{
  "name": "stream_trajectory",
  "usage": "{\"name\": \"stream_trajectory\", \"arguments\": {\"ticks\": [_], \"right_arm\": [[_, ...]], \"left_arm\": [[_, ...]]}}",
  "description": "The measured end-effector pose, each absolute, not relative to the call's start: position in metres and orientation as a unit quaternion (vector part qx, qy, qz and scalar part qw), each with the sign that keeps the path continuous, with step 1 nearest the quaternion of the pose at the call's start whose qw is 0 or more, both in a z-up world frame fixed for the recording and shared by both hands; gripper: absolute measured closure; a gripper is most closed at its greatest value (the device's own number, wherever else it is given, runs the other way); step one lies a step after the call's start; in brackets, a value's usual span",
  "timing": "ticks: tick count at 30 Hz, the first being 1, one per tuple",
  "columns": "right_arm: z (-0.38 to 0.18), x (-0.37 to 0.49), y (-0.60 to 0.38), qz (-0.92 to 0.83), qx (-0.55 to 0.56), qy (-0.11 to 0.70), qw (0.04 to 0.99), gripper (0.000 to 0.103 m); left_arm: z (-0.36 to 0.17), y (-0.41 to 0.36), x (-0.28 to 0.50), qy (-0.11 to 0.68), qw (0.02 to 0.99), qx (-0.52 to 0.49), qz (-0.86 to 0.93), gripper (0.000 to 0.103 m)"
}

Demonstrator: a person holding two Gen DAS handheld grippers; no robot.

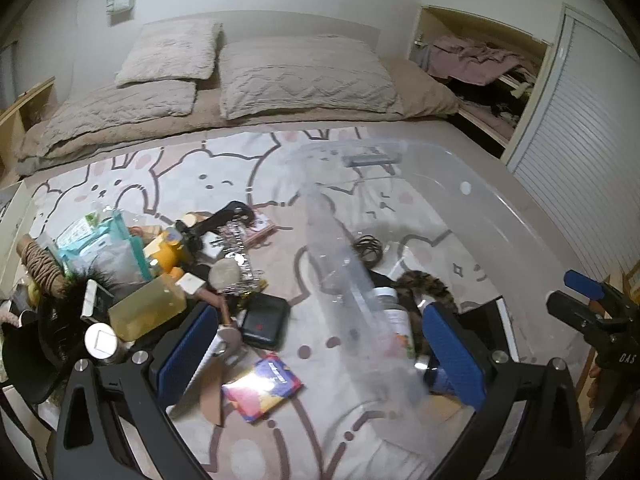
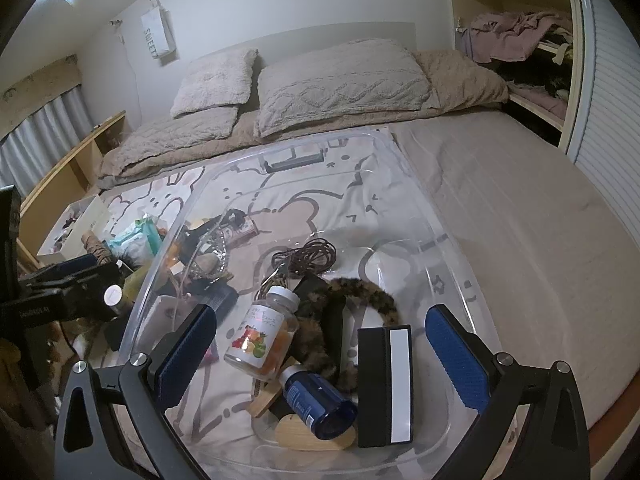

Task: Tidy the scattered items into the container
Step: 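Withdraw both tools from the box back toward the pile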

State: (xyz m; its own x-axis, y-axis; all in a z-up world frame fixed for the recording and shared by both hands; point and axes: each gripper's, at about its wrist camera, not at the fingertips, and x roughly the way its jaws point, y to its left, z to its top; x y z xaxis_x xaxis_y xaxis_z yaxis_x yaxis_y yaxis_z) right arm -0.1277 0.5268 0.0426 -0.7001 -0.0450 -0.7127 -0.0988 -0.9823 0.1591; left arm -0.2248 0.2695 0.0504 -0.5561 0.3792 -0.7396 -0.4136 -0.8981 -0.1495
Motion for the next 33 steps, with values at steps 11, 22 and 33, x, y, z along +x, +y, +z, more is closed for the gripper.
{"name": "stream_trajectory", "arguments": {"ticks": [11,22,33], "right_arm": [[0.039,-0.131,0.511,0.922,-0.382,0.063,0.014,0.0],[0.05,-0.125,0.48,0.939,-0.341,0.04,0.0,0.0],[0.06,-0.119,0.445,0.95,-0.312,0.019,-0.022,0.0]], "left_arm": [[0.044,0.192,-0.242,0.021,0.172,-0.391,0.904,0.0],[0.023,0.127,-0.244,0.002,0.147,-0.393,0.908,0.0],[0.022,0.084,-0.226,0.001,0.146,-0.364,0.92,0.0]]}}
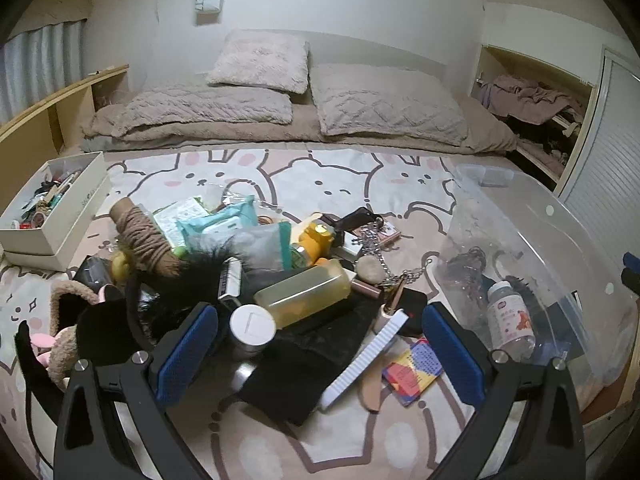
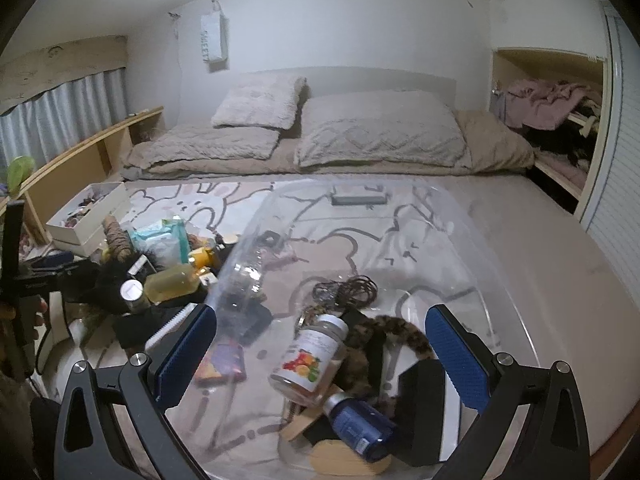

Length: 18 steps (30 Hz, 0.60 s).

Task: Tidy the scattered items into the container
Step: 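Withdraw both tools from the box back toward the pile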

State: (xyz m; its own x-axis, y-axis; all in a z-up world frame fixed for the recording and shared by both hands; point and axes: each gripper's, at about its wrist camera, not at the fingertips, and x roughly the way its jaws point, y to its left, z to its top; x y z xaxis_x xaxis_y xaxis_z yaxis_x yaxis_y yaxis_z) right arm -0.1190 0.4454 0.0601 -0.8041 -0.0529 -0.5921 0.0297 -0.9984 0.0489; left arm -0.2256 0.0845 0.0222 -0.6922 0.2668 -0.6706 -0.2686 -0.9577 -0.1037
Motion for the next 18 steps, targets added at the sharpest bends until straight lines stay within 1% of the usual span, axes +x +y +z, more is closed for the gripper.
{"name": "stream_trajectory", "arguments": {"ticks": [12,18], "right_arm": [[0.089,-0.103,0.389,-0.957,0.273,-0.01,0.094,0.0],[0.095,-0.094,0.36,-0.958,0.255,-0.008,0.129,0.0]], "left_arm": [[0.015,0.054,-0.206,0.02,0.134,-0.332,0.934,0.0],[0.008,0.041,-0.202,-0.005,0.139,-0.319,0.938,0.0]]}}
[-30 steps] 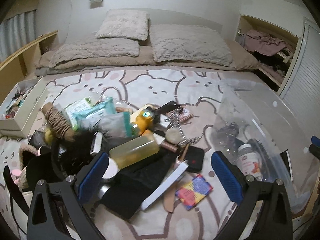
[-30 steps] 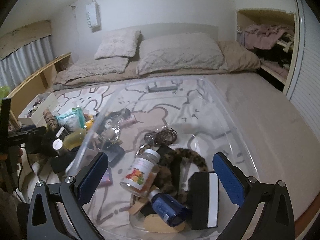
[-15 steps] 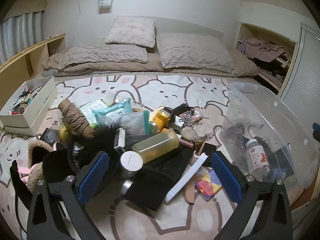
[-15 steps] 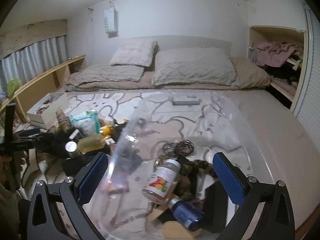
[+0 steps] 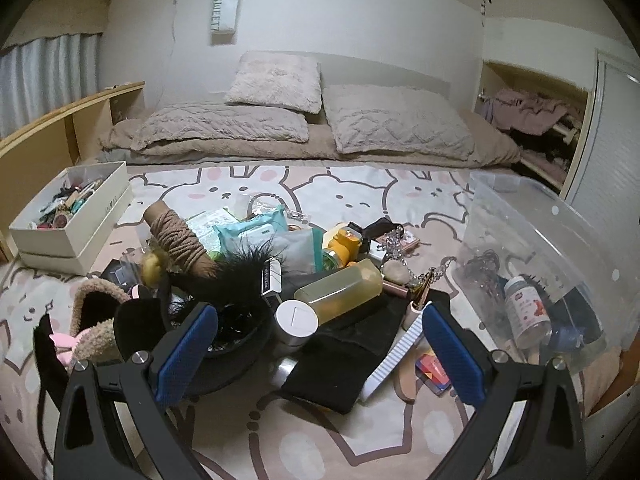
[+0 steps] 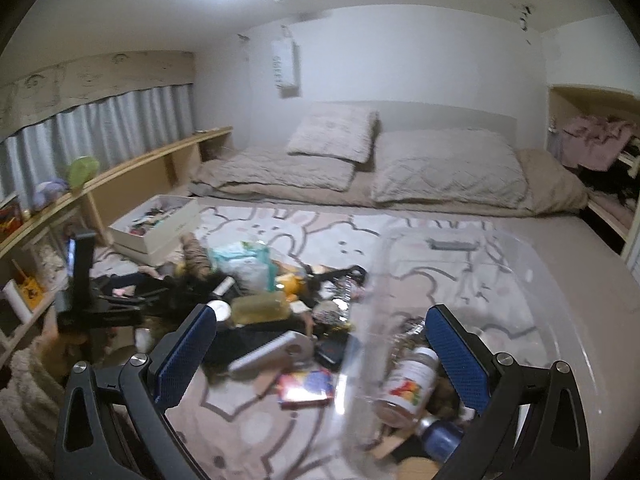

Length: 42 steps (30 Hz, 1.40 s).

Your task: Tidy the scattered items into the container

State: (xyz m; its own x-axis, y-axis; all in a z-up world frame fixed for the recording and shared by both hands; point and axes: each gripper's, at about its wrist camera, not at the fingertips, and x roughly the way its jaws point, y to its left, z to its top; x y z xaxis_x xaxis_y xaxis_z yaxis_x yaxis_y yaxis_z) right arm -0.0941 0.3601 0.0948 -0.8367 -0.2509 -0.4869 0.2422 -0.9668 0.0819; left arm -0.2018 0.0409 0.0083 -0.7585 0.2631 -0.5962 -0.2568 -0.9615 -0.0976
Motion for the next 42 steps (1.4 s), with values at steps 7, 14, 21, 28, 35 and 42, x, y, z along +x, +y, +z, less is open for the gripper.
{"name": "stream_trajectory", "arguments": {"ticks": [7,14,21,28,35,42], "right_arm": [[0.082,-0.095,0.315,-0.952,0.26,0.011,0.163,0.0],[0.037,-0.112,0.269,-0.938,0.293,0.039,0.181,0.0],[-0.017,-0.136,0.243,-0.927,0.331,0.051,0.167,0.0],[-0.065,-0.168,0.238,-0.917,0.372,0.037,0.138,0.0],[-0.102,-0.196,0.25,-0.91,0.402,-0.02,0.095,0.0],[-0.13,-0.206,0.252,-0.899,0.427,-0.039,0.084,0.0]], "left_arm": [[-0.004,0.035,-0.201,-0.017,0.127,-0.297,0.946,0.0],[-0.023,0.027,-0.198,-0.041,0.132,-0.269,0.953,0.0],[-0.054,0.019,-0.201,-0.047,0.13,-0.288,0.948,0.0],[-0.079,0.019,-0.201,-0.022,0.129,-0.293,0.947,0.0],[-0.089,0.029,-0.193,0.014,0.128,-0.278,0.952,0.0],[-0.089,0.042,-0.17,0.073,0.121,-0.229,0.963,0.0]]}}
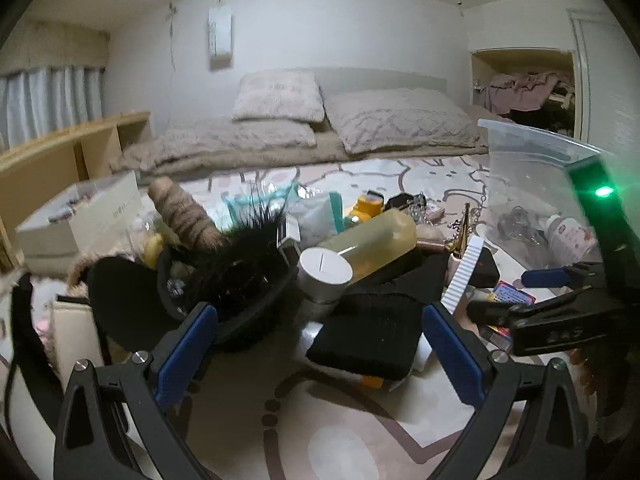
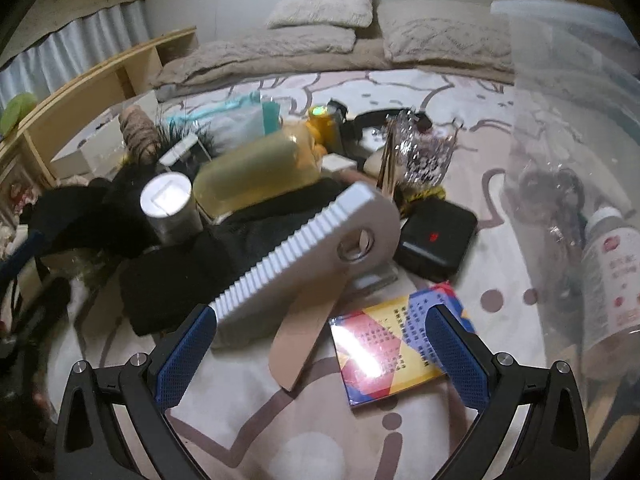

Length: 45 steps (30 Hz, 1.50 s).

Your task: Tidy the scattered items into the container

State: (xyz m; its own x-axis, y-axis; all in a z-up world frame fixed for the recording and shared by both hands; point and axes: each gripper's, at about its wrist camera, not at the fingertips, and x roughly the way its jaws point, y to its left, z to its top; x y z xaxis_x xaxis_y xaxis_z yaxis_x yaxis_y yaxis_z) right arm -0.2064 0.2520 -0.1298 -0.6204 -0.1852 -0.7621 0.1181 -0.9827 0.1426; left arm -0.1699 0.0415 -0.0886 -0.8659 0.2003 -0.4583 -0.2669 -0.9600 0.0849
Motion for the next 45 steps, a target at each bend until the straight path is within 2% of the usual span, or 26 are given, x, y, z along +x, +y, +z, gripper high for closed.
{"name": "stream_trajectory", "arguments": {"ticks": [4,10,18,23,24,25,29,32,34,36,40,45], "right_arm": [[-0.141,-0.206,0.25,-0.896,0.435,-0.031,0.084,0.0],[-0.153,-0.198,0.238,-0.899,0.425,0.016,0.098,0.0],[-0.158,-0.192,0.236,-0.903,0.42,0.056,0.074,0.0],[-0.156,-0.197,0.252,-0.904,0.423,0.026,0.058,0.0],[-0.156,-0.197,0.255,-0.904,0.423,0.02,0.056,0.0],[-0.156,-0.198,0.256,-0.904,0.423,0.015,0.055,0.0],[-0.155,-0.199,0.262,-0.904,0.424,-0.001,0.05,0.0],[-0.152,-0.2,0.266,-0.903,0.426,-0.019,0.048,0.0],[-0.15,-0.2,0.271,-0.901,0.427,-0.047,0.057,0.0],[-0.146,-0.198,0.281,-0.897,0.423,-0.099,0.084,0.0],[-0.143,-0.194,0.294,-0.877,0.416,-0.198,0.134,0.0],[-0.135,-0.187,0.286,-0.875,0.406,-0.212,0.16,0.0]], "left_arm": [[-0.085,0.054,-0.16,0.098,0.138,-0.203,0.964,0.0],[-0.104,0.063,-0.175,0.1,0.156,-0.249,0.951,0.0],[-0.13,0.059,-0.203,0.056,0.175,-0.32,0.929,0.0],[-0.144,0.056,-0.225,0.025,0.202,-0.353,0.913,0.001],[-0.145,0.057,-0.228,0.026,0.207,-0.354,0.912,0.005],[-0.146,0.058,-0.23,0.03,0.21,-0.355,0.91,0.015],[-0.146,0.062,-0.23,0.044,0.213,-0.352,0.91,0.022],[-0.143,0.066,-0.224,0.055,0.221,-0.345,0.91,0.042],[-0.141,0.071,-0.22,0.062,0.224,-0.343,0.91,0.06],[-0.141,0.074,-0.218,0.059,0.228,-0.344,0.909,0.068],[-0.138,0.072,-0.216,0.043,0.231,-0.345,0.909,0.077],[-0.135,0.066,-0.21,0.0,0.248,-0.345,0.905,0.081]]}}
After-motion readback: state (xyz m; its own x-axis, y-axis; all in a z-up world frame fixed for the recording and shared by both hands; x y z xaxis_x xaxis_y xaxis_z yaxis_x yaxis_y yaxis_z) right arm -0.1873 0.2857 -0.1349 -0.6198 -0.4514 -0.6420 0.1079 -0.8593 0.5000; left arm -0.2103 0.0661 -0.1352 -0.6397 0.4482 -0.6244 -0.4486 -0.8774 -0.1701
